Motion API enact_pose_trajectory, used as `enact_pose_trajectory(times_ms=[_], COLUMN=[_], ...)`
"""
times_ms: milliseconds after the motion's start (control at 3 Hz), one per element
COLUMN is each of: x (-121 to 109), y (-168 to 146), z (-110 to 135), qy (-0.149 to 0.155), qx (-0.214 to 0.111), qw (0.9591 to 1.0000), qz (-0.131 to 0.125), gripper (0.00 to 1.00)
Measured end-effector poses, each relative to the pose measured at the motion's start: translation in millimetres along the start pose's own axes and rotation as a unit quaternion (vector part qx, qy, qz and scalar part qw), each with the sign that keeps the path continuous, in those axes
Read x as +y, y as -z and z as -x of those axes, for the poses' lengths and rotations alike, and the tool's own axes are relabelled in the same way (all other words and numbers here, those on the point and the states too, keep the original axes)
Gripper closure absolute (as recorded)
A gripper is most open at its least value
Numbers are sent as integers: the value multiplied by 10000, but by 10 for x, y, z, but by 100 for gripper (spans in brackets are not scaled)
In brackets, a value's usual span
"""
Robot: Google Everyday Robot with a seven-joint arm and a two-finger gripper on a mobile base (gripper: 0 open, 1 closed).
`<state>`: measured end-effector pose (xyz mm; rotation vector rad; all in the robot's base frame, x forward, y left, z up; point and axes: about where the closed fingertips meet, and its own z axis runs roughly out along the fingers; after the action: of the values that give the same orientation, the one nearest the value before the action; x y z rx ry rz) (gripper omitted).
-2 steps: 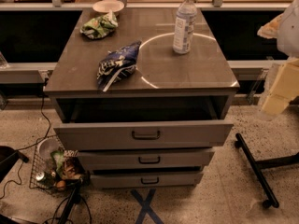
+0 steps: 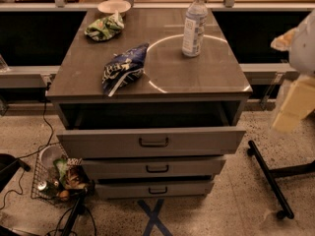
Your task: Open bottom drawer
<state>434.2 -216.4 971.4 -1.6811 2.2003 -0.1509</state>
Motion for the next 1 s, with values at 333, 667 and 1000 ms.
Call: enact_pose_trajectory(times_ms=[333,667,1000], x=[220,489,910], y=[-386,-1022,-1896], z=[-174,-252,-392], qy=[-65,-19,-80], qx=[82,52,9], qw=[9997,9999,9999], qz=[-230,-163,153], gripper=[0,0,0])
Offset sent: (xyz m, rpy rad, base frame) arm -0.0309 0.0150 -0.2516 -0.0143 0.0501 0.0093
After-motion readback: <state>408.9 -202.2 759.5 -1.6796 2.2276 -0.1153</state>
